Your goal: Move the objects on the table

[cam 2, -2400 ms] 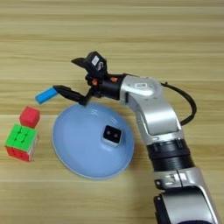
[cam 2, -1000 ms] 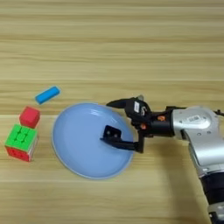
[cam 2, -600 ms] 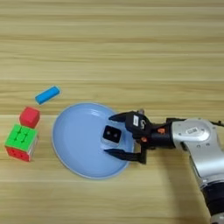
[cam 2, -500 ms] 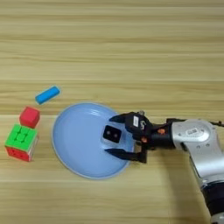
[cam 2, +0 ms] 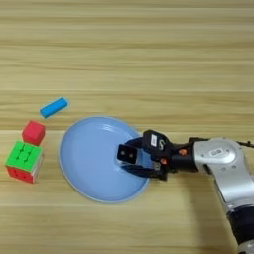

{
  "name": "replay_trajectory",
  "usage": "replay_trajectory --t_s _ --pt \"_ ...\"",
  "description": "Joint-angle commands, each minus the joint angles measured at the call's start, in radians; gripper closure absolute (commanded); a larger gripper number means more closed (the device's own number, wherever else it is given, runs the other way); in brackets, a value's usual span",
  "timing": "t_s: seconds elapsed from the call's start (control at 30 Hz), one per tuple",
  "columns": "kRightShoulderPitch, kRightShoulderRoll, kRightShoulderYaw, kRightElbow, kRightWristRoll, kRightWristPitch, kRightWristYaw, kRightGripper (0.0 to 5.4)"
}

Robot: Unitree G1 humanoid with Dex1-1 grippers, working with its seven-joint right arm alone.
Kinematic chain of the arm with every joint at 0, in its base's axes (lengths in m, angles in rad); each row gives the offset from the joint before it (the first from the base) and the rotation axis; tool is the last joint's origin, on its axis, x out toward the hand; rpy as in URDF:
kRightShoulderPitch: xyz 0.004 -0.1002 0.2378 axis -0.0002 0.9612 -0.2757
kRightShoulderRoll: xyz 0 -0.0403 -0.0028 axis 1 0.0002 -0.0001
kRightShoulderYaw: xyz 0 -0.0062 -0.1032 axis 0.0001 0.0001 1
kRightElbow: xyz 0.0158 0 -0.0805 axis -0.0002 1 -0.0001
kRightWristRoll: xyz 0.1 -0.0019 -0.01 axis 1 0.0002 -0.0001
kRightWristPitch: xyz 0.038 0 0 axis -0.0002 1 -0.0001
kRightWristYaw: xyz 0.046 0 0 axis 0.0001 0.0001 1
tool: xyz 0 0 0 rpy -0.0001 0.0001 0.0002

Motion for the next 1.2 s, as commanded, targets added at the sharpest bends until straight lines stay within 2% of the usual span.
replay_trajectory --t_s 0.03,0.4,0.5,0.77,1.03,1.2 --pt "-0.064 -0.03 -0.013 -0.013 -0.001 -0.026 -0.039 2.85" --pt "-0.084 -0.021 -0.011 0.006 0.001 -0.028 -0.048 2.86" --pt "-0.095 -0.016 -0.025 -0.014 0.038 -0.001 -0.032 2.86" --pt "-0.157 -0.008 -0.047 -0.051 0.07 0.052 -0.054 2.92" --pt "-0.235 0.053 -0.052 -0.082 0.092 0.135 -0.116 2.92" --pt "-0.287 0.117 -0.047 -0.091 0.087 0.182 -0.199 2.92"
